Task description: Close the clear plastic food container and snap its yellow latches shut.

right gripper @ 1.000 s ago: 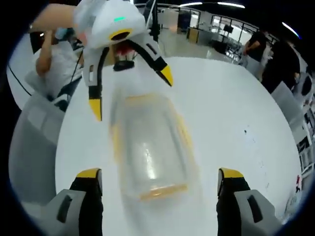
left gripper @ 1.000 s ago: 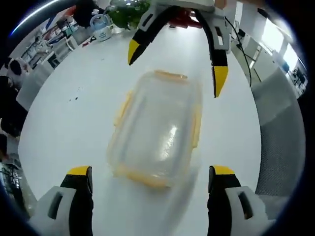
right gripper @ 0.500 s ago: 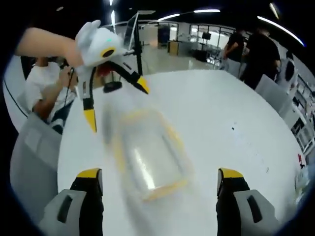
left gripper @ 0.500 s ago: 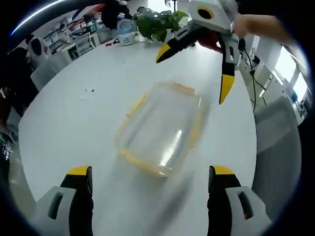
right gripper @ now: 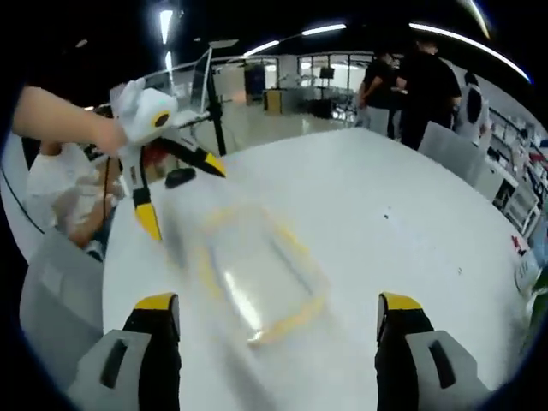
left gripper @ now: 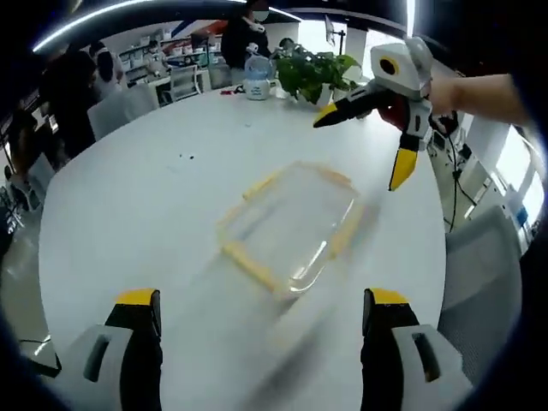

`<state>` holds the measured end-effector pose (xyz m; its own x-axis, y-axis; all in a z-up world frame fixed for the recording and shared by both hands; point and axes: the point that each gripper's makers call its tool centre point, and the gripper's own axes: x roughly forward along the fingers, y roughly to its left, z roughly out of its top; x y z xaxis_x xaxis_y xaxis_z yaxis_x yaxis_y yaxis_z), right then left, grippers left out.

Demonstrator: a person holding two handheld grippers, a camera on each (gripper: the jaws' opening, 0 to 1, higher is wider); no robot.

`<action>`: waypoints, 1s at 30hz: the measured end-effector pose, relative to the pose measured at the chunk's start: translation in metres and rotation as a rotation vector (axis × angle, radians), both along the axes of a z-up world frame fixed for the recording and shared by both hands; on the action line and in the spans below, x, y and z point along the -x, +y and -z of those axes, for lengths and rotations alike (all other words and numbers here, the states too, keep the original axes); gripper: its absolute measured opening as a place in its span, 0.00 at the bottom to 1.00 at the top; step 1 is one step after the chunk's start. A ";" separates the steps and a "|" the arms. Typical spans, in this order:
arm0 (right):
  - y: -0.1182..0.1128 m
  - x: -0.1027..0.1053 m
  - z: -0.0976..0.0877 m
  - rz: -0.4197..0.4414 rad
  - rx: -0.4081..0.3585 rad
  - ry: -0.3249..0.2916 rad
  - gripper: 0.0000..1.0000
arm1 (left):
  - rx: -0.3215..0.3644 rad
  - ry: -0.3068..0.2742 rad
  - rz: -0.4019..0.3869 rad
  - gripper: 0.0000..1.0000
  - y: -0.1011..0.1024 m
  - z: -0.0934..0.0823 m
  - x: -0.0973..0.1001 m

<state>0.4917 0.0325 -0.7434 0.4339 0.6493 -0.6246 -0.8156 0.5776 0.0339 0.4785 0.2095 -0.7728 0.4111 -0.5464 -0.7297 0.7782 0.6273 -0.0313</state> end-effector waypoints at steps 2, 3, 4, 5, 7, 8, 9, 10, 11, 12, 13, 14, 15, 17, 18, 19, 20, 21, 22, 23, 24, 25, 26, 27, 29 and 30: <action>-0.004 -0.004 -0.005 0.057 -0.036 -0.020 0.96 | 0.022 -0.012 -0.038 0.99 0.004 -0.003 0.000; -0.005 -0.006 -0.008 0.074 -0.057 -0.037 0.96 | 0.030 -0.022 -0.052 0.99 0.006 -0.004 -0.002; -0.008 -0.006 -0.010 0.099 -0.074 -0.041 0.95 | 0.051 -0.028 -0.078 0.99 0.008 -0.005 -0.003; -0.010 -0.007 -0.011 0.120 -0.089 -0.043 0.95 | 0.062 -0.030 -0.092 0.99 0.009 -0.006 -0.003; -0.014 -0.006 -0.013 0.145 -0.109 -0.054 0.96 | 0.077 -0.034 -0.116 0.99 0.013 -0.006 -0.002; -0.015 -0.005 -0.013 0.148 -0.109 -0.060 0.96 | 0.085 -0.031 -0.121 0.99 0.014 -0.006 -0.001; -0.017 -0.004 -0.013 0.157 -0.115 -0.061 0.96 | 0.090 -0.033 -0.128 0.99 0.015 -0.006 0.001; -0.018 -0.002 -0.012 0.163 -0.119 -0.059 0.96 | 0.089 -0.034 -0.130 0.99 0.016 -0.006 0.001; -0.019 0.000 -0.012 0.170 -0.125 -0.060 0.96 | 0.090 -0.041 -0.135 0.99 0.017 -0.006 0.003; -0.020 0.001 -0.012 0.183 -0.135 -0.060 0.96 | 0.093 -0.042 -0.138 0.99 0.018 -0.005 0.004; -0.021 0.003 -0.012 0.189 -0.142 -0.059 0.96 | 0.098 -0.043 -0.145 0.99 0.019 -0.005 0.006; -0.021 0.005 -0.011 0.193 -0.148 -0.056 0.96 | 0.101 -0.045 -0.153 0.99 0.020 -0.005 0.007; -0.022 0.008 -0.011 0.196 -0.148 -0.056 0.95 | 0.107 -0.046 -0.161 0.99 0.021 -0.005 0.008; -0.024 0.011 -0.009 0.209 -0.152 -0.059 0.95 | 0.121 -0.042 -0.181 0.99 0.024 -0.005 0.010; -0.025 0.013 -0.009 0.221 -0.166 -0.053 0.95 | 0.128 -0.043 -0.189 0.99 0.026 -0.006 0.011; -0.025 0.015 -0.009 0.225 -0.171 -0.053 0.95 | 0.133 -0.045 -0.196 0.99 0.027 -0.006 0.011; -0.026 0.018 -0.008 0.230 -0.173 -0.051 0.95 | 0.143 -0.045 -0.210 0.99 0.029 -0.006 0.012; -0.027 0.019 -0.007 0.233 -0.173 -0.048 0.94 | 0.152 -0.044 -0.219 0.99 0.030 -0.006 0.012; -0.028 0.021 -0.005 0.238 -0.172 -0.047 0.94 | 0.166 -0.043 -0.235 0.99 0.031 -0.007 0.013; -0.029 0.021 -0.005 0.244 -0.173 -0.049 0.94 | 0.177 -0.045 -0.247 0.99 0.032 -0.008 0.013; -0.030 0.022 -0.007 0.257 -0.184 -0.050 0.94 | 0.189 -0.048 -0.257 0.99 0.032 -0.009 0.013; -0.031 0.022 -0.008 0.269 -0.194 -0.050 0.94 | 0.202 -0.049 -0.272 0.99 0.033 -0.010 0.015; -0.032 0.021 -0.010 0.285 -0.211 -0.053 0.94 | 0.215 -0.044 -0.287 0.99 0.034 -0.010 0.016; -0.034 0.021 -0.011 0.295 -0.218 -0.053 0.94 | 0.218 -0.044 -0.290 0.99 0.034 -0.011 0.017; -0.037 0.021 -0.016 0.327 -0.244 -0.063 0.95 | 0.229 -0.055 -0.309 0.99 0.036 -0.012 0.019; -0.038 0.022 -0.017 0.341 -0.253 -0.061 0.95 | 0.237 -0.054 -0.319 0.99 0.037 -0.012 0.021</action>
<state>0.4701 -0.0058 -0.7261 0.6813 0.5919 -0.4308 -0.5844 0.7941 0.1669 0.4577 0.2470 -0.7607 0.6215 -0.5357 -0.5716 0.5501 0.8179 -0.1684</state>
